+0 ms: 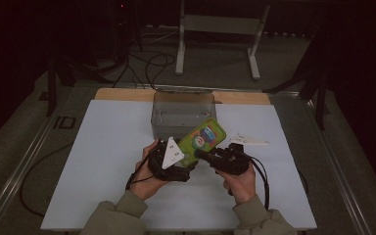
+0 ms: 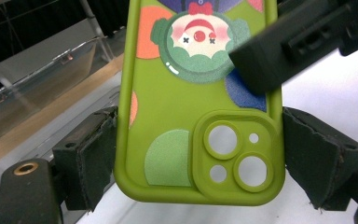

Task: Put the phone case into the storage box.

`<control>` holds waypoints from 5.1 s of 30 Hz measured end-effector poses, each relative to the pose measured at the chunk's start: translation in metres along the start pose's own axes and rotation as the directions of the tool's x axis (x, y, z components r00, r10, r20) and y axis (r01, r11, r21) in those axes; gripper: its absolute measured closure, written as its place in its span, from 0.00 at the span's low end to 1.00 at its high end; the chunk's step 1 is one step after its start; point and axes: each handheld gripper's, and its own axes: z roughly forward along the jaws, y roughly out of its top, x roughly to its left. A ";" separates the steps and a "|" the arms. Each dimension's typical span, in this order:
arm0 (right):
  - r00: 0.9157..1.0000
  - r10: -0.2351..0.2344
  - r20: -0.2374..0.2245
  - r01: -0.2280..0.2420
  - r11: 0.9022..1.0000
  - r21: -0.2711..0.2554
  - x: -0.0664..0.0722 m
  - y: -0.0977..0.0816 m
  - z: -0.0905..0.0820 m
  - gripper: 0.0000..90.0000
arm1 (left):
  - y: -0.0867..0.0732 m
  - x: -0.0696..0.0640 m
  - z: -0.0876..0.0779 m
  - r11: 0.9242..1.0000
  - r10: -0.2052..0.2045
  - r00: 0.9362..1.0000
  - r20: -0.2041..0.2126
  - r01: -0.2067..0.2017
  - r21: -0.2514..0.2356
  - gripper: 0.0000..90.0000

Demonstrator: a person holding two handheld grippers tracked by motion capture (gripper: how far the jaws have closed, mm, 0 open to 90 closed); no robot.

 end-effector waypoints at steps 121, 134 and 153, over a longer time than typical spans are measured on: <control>0.873 -0.239 0.425 0.252 0.967 0.025 -0.039 -0.059 -0.085 0.10 | 0.020 0.142 -0.021 0.850 -0.522 0.844 0.123 0.502 0.161 0.87; 0.866 -0.230 0.443 0.245 0.969 0.026 -0.041 -0.066 -0.084 0.11 | 0.028 0.165 -0.004 0.810 -0.551 0.834 -0.009 0.538 0.235 0.87; 0.867 -0.215 0.449 0.226 0.974 0.030 -0.044 -0.068 -0.083 0.11 | 0.043 0.188 0.023 0.750 -0.590 0.799 -0.117 0.596 0.287 0.87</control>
